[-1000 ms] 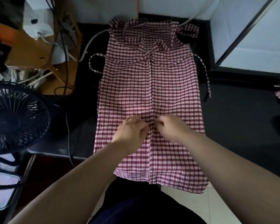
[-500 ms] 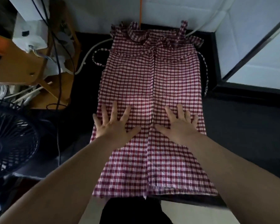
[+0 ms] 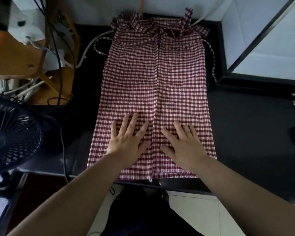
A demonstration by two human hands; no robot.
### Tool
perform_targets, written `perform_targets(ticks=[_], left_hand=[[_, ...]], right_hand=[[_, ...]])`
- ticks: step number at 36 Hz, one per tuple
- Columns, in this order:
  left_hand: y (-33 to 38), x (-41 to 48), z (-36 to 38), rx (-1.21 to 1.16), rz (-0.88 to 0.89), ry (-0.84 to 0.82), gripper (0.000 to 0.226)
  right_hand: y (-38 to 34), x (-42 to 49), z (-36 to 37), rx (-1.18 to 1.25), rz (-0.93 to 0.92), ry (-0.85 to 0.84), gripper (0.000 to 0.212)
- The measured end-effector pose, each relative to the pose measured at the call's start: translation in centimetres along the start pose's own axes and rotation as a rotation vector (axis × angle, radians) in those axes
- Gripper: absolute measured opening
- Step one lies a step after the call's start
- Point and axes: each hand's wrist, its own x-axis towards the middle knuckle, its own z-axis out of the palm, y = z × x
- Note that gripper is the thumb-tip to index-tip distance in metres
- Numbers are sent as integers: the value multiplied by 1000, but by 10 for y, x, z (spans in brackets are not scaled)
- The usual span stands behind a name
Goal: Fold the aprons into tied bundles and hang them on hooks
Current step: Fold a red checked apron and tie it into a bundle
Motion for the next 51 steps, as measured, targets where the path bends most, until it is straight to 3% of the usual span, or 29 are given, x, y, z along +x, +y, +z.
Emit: perform_targets(ticks=[4, 8, 10, 13, 15, 18, 21, 25, 28, 31, 34, 39, 45, 49, 51], left_hand=[[15, -21, 12, -138, -160, 230, 59], [16, -48, 30, -303, -80, 330, 55], [11, -60, 35, -257, 40, 262, 73], [1, -77, 36, -56, 149, -9, 105], [0, -87, 38, 103, 185, -55, 112], [4, -100, 44, 108, 176, 37, 104], [10, -108, 42, 16, 152, 168, 92], [18, -116, 34, -167, 108, 135, 69], [13, -108, 9, -342, 30, 63, 43], [1, -89, -18, -442, -20, -104, 31], [-13, -67, -33, -375, 18, -186, 25], [-19, -48, -36, -281, -52, -232, 28], [-16, -37, -36, 69, -63, -84, 31], [-16, -31, -39, 376, 73, 44, 30], [-14, -34, -35, 371, 86, 102, 29]], right_hand=[[-4, -16, 12, -14, -5, 44, 90], [-4, -32, 25, -60, -50, 46, 98], [-6, -33, 25, -77, -18, 79, 92], [-14, -40, 20, -11, -24, 112, 69], [-15, -47, 24, -55, -111, 43, 77], [-13, -62, 31, -128, -195, -24, 97], [-13, -69, 43, -179, -202, 30, 96], [-12, -73, 52, -80, -221, 202, 69], [-15, -74, 35, 52, -251, 144, 39], [-14, -64, 12, 146, -213, 27, 34], [-10, -51, -9, 235, -145, -101, 28], [-2, -39, -16, 197, -21, -105, 36], [-3, -29, -16, 143, 74, -65, 36], [0, -26, -15, 170, 116, -66, 35], [1, -27, -14, 182, 129, -49, 33]])
